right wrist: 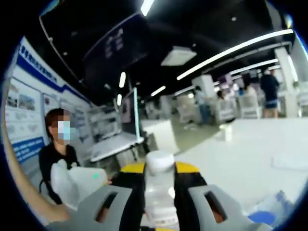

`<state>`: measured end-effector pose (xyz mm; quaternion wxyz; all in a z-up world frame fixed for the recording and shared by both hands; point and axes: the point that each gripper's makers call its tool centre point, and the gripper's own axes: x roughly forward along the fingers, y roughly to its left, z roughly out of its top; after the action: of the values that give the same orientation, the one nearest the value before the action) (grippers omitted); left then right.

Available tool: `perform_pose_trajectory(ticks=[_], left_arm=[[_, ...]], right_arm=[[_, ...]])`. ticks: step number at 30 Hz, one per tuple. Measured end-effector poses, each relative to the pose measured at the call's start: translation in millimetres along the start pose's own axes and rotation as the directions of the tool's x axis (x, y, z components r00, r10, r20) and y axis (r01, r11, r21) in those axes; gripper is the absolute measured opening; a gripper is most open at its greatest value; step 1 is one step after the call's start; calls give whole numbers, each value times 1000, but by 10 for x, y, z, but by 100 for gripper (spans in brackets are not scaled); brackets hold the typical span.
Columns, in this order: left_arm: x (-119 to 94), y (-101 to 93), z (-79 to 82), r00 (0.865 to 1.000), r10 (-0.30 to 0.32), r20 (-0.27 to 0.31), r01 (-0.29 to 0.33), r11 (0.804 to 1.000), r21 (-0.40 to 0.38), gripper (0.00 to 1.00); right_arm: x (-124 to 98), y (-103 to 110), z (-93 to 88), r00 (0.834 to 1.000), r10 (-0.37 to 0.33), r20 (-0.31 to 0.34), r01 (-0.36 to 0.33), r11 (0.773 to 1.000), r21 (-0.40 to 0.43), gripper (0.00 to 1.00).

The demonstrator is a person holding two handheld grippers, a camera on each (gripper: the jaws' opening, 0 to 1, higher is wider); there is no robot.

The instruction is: Arrange the tabletop items into an orderly group along one side of the table until the central work area is clear of visible clutter.

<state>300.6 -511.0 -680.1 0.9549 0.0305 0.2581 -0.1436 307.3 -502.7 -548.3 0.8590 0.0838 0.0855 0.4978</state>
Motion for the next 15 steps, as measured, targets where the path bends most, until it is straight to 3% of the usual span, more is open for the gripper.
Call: perform_pose_trajectory(ticks=[5,8,15], left_arm=[[155,65,28,1000,0,7,0,1000,-2,37],[263,103,61,1000,4,0,-4,1000,-5,37],[406,179,153,999,29,15,-29,999,-18,37]], right_arm=[[89,-109,-19,1000,24,9,-23,999,-24,17],[136,-134,-26,999,40,-8,-40,995,-94,18],[277,-353,15,996,84,16,-82,992,-99,18]])
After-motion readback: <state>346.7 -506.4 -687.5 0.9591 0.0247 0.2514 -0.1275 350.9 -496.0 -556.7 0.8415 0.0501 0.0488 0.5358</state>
